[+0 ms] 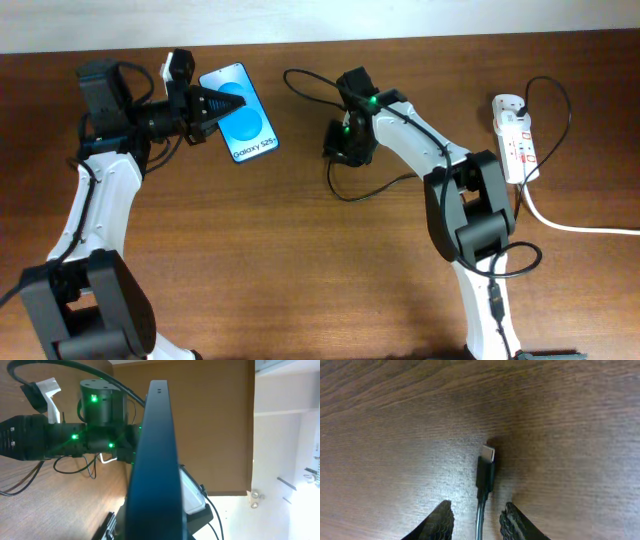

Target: Plug charger to phone and switch on socket

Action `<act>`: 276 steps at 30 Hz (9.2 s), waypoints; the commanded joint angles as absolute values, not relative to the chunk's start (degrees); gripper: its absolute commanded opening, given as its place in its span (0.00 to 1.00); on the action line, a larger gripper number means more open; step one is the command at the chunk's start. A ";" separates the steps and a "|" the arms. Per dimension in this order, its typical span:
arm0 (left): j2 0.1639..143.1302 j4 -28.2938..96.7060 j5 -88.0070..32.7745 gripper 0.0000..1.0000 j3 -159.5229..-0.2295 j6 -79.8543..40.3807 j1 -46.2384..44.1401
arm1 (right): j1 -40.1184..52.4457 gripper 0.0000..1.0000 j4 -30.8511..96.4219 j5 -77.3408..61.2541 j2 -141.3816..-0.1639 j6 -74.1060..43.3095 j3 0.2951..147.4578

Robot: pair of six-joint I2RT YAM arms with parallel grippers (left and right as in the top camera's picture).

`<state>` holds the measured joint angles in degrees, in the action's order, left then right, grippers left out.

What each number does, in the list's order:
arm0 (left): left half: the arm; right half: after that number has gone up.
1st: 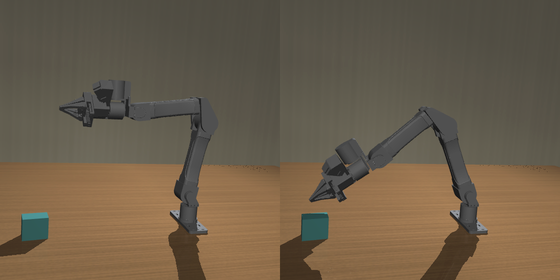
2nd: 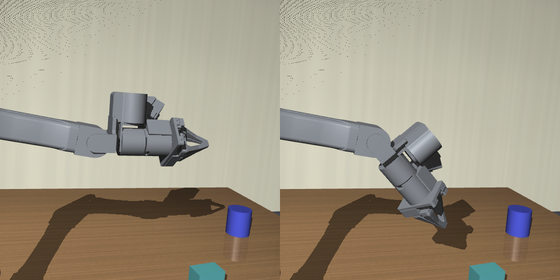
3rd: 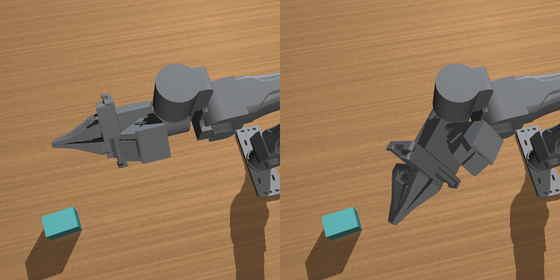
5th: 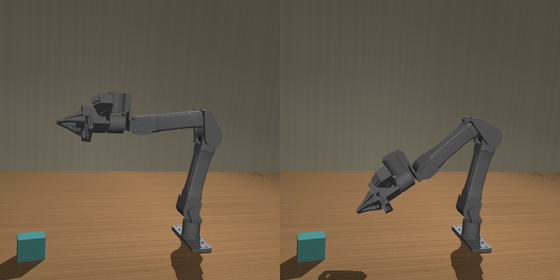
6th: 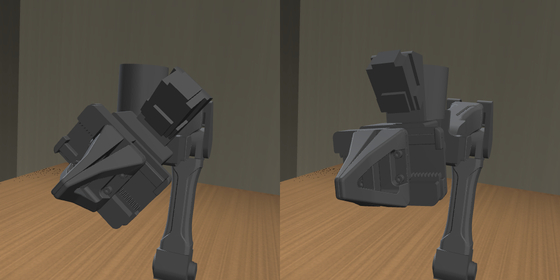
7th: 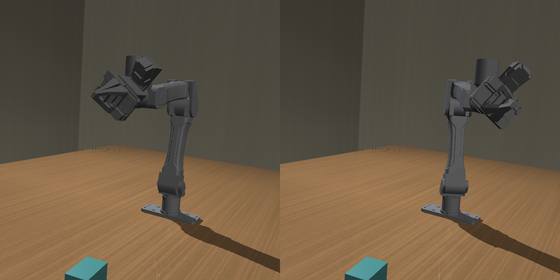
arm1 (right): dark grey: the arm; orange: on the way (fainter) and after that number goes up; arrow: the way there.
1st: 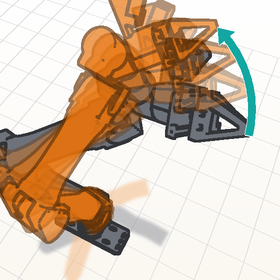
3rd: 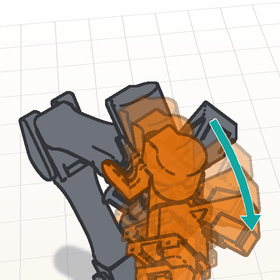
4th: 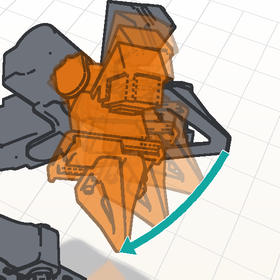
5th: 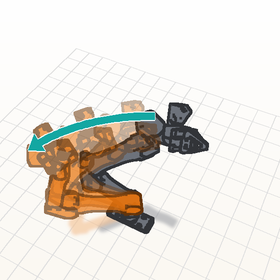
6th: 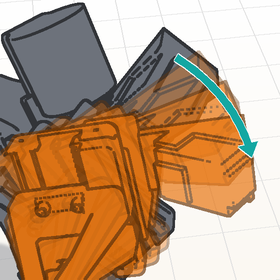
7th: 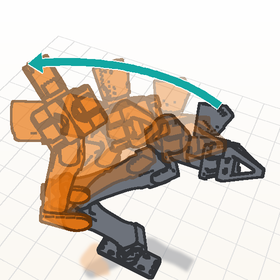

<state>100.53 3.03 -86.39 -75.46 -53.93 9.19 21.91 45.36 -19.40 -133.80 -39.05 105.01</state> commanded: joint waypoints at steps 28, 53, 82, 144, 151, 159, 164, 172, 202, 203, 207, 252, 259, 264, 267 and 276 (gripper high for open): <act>100.40 2.22 -87.77 0.00 -75.79 -52.36 9.17 | 13.23 0.04 63.88 -40.07 -101.49 -6.92 106.45; 100.40 12.27 -81.14 0.00 -75.79 -41.04 -3.62 | 19.97 0.04 29.80 -55.51 -75.31 -20.21 58.67; 100.40 8.69 -79.66 0.00 -75.79 -44.27 -3.99 | 24.47 0.04 17.08 -55.81 -79.79 -33.54 58.67; 100.40 8.64 -81.19 0.00 -75.79 -44.05 -1.50 | 22.92 0.04 17.87 -58.02 -79.79 -32.88 58.67; 100.40 8.67 -79.68 0.00 -75.79 -44.05 -3.11 | 22.92 0.04 17.10 -58.00 -79.79 -32.88 58.67; 100.40 8.64 -79.64 0.00 -75.79 -44.07 -3.86 | 22.92 0.04 17.17 -57.49 -79.92 -32.88 58.67; 100.40 8.64 -79.64 0.00 -75.79 -44.31 -3.88 | 22.92 0.04 17.32 -56.97 -80.01 -32.88 58.67; 100.40 8.64 -79.66 0.00 -75.79 -45.56 -4.64 | 22.92 0.04 17.30 -56.97 -80.01 -32.88 58.67; 100.40 6.02 -82.04 0.00 -75.79 -40.18 -2.94 | 26.68 0.04 20.03 -49.19 -79.99 -26.28 58.72; 100.40 6.02 -82.04 0.00 -75.79 -40.18 -2.94 | 26.68 0.04 19.55 -49.19 -79.99 -25.87 58.72; 100.40 6.02 -81.97 0.00 -75.79 -40.18 -2.94 | 26.68 0.04 17.89 -48.82 -79.64 -23.99 58.72; 100.40 6.07 -81.95 0.00 -75.79 -36.14 -2.98 | 26.57 0.04 15.55 -47.51 -79.48 -24.93 58.72; 100.40 6.07 -79.00 0.00 -75.79 -36.16 -2.94 | 26.57 0.04 15.81 -48.01 -79.48 -24.93 58.72; 100.40 6.04 -79.02 0.00 -75.79 -36.16 -1.96 | 26.57 0.04 16.73 -47.99 -79.48 -24.91 58.72; 100.40 6.11 -79.31 0.00 -75.79 -36.18 -1.91 | 26.57 0.04 16.69 -47.97 -79.48 -24.91 58.72; 100.40 8.27 -80.12 0.00 -75.79 -36.21 -2.13 | 26.57 0.04 16.64 -47.72 -79.48 -24.91 58.72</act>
